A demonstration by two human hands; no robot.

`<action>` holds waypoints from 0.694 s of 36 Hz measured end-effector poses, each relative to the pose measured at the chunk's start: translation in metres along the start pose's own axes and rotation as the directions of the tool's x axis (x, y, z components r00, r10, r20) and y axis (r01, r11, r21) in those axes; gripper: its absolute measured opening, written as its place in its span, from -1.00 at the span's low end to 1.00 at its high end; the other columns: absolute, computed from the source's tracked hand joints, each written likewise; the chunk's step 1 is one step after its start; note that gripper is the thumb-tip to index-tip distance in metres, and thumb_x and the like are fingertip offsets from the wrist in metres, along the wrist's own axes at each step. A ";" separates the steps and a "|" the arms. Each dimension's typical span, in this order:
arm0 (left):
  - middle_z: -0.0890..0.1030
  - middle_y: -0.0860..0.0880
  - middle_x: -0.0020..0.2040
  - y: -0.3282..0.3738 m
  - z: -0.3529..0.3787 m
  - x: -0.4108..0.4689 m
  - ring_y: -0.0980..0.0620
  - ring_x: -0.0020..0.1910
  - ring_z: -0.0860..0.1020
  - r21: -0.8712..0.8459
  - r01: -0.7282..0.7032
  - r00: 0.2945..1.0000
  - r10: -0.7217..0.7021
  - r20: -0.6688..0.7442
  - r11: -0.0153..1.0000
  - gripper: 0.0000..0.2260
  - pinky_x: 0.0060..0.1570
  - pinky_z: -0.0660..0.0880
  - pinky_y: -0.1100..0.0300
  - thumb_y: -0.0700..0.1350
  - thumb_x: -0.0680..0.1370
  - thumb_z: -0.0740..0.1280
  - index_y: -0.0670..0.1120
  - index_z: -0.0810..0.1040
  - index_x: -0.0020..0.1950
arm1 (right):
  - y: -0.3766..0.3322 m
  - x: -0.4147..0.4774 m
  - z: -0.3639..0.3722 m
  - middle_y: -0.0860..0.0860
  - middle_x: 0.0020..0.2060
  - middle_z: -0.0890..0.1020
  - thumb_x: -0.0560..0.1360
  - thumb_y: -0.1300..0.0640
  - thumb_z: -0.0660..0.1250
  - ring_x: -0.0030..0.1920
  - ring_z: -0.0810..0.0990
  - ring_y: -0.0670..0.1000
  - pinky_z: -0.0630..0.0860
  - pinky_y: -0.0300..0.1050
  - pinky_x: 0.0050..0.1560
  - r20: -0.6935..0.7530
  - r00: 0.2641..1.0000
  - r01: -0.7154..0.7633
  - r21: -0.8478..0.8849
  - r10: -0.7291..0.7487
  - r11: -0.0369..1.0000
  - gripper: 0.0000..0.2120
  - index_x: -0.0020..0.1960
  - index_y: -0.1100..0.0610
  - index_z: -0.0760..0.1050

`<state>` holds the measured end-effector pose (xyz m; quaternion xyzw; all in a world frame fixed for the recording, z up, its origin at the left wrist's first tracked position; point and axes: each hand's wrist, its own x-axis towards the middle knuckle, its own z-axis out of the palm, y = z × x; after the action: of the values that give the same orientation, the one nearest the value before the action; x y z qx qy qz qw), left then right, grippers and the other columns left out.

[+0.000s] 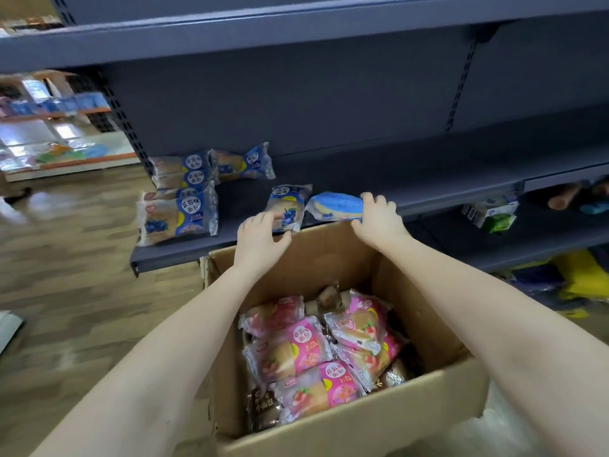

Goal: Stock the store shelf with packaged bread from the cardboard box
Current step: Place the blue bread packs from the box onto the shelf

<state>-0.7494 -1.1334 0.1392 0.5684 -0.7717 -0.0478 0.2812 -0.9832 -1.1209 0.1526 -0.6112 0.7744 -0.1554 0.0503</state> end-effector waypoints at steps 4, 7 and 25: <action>0.55 -0.04 0.19 0.003 -0.010 0.003 -0.08 0.20 0.47 -0.004 -0.009 1.000 0.009 -0.023 1.000 -0.66 0.21 0.35 0.01 0.01 0.51 0.32 -0.06 0.48 0.26 | -0.003 -0.004 -0.010 0.19 0.20 0.40 0.54 0.08 0.18 0.17 0.34 0.23 0.39 0.04 -0.04 -0.118 0.993 -0.020 0.102 0.032 0.995 -0.56 0.38 0.16 0.23; 0.53 -0.03 0.23 0.010 -0.018 0.006 -0.08 0.22 0.46 -0.017 -0.045 0.999 0.044 -0.032 0.999 -0.63 0.24 0.36 0.01 -0.01 0.51 0.33 -0.05 0.45 0.30 | -0.005 -0.007 -0.022 0.16 0.16 0.45 0.53 0.07 0.19 0.13 0.39 0.21 0.34 -0.02 -0.08 -0.161 0.987 0.013 0.201 0.020 0.979 -0.60 0.33 0.16 0.27; 0.57 0.07 -0.11 0.037 -0.055 -0.002 0.14 -0.17 0.52 -0.570 0.189 0.979 -0.197 0.048 0.800 -0.81 -0.35 0.41 0.40 -0.03 0.49 0.43 -0.04 0.52 0.02 | -0.022 -0.042 -0.052 -0.09 0.00 0.53 0.53 0.03 0.33 -0.16 0.52 -0.19 0.39 -0.44 -0.35 -0.237 0.922 0.384 0.454 -0.306 0.804 -0.65 0.27 0.08 0.37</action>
<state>-0.7540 -1.1053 0.1989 0.5337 -0.6579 -0.3014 0.4376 -0.9666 -1.0753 0.2036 -0.6950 0.5860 -0.4002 0.1159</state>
